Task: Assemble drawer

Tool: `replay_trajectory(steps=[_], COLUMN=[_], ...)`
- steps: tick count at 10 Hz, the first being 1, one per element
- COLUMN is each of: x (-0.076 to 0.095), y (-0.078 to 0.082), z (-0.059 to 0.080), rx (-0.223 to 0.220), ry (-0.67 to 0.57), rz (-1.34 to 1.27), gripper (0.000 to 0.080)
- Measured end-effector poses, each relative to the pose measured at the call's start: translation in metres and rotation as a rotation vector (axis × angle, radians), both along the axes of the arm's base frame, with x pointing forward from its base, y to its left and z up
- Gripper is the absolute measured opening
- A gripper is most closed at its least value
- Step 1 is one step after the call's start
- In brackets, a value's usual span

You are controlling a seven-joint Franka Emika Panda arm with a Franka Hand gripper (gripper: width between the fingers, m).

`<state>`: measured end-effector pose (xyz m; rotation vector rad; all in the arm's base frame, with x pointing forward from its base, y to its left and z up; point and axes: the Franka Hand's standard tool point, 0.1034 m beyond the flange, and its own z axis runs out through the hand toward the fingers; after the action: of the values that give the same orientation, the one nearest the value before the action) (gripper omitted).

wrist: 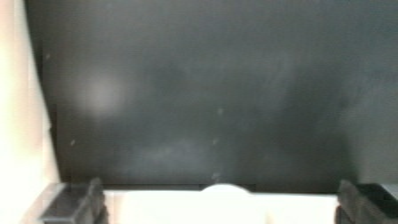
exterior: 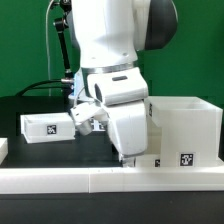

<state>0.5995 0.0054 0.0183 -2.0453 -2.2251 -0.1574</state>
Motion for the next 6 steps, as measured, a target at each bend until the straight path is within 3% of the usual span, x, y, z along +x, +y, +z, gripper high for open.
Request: replay_trajectory(steps=[3, 6], x=[-0.002, -0.004], y=[-0.001, 0.015], z=[-0.003, -0.003], rx=[0.001, 0.009], ry=[0.005, 0.013], rz=[-0.007, 0.015], gripper=[0.0648, 0.0648])
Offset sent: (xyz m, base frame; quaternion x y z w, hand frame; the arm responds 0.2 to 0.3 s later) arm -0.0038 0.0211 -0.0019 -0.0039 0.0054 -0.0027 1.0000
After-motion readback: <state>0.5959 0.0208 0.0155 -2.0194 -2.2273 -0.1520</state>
